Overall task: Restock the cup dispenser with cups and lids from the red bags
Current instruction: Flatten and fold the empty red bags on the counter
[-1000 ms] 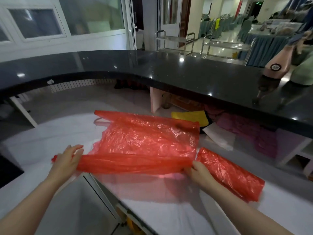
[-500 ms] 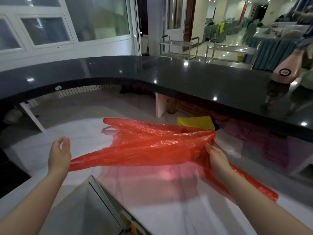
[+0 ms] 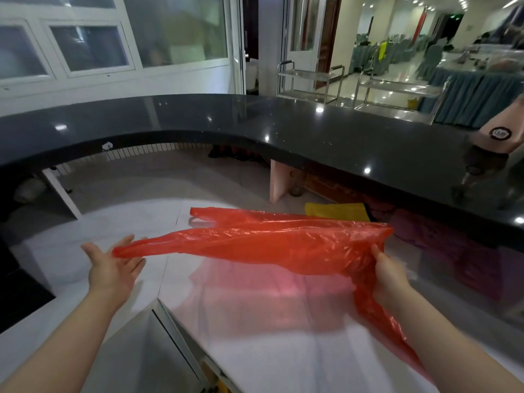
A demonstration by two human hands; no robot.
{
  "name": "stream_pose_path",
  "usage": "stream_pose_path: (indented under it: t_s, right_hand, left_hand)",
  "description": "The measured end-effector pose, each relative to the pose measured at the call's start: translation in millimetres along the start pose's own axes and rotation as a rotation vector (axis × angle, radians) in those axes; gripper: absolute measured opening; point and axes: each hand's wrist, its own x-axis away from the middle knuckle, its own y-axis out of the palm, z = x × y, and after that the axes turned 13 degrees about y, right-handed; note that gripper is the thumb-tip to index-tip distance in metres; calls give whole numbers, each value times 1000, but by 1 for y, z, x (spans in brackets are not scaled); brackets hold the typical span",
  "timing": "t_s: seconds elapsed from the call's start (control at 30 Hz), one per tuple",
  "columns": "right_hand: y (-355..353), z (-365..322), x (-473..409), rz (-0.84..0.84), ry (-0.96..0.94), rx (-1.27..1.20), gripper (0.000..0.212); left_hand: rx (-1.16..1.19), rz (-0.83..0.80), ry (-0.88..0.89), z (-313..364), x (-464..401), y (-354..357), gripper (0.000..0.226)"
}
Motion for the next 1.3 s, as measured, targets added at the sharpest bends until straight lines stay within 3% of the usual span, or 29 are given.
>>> stream_pose_path:
  t_s: [0.07,0.13,0.3,0.4,0.5,0.67,0.77,0.83,0.9,1.0,1.13,1.3]
  right_hand:
    - [2,-4,0,6,10,13,22]
    - [4,-6,0,5,21,31,25]
    - [6,-9,-1,7,56,96,23]
    - [7,-11,4,-2,91,121,22]
    - [7,-14,7,2,100,153,23]
    - [7,-14,6,36,75,146,23]
    - [9,-12,-1,139,23,140,41]
    - [11,-9,-3,254,-42,268,63]
    - [11,-4,-1,258,-135,381,69]
    - [6,10,-1,171,-171,493,47]
    - [4,20,-15,237,-167,470,17]
    - [13,24,-18,215,-160,257,20]
  left_hand:
    - [83,-22,-20,2,0,5,62]
    - [-60,-178,3,-2,2,13,36]
    - [-631,-753,150,-9,6,49,83]
    - [-551,-906,191,1,0,75,89]
    - [-444,-1009,250,8,-3,89,65]
    - [-538,-759,221,-7,-19,99,4]
    - [-603,-631,298,-17,-26,102,16]
    - [-603,-619,304,-24,-27,102,26]
    - [-646,-593,301,-34,-30,99,29]
    - [-647,-540,289,-47,-36,90,21]
    - [-731,-490,351,-51,-43,88,14]
    - [-871,-473,356,-53,-48,90,20]
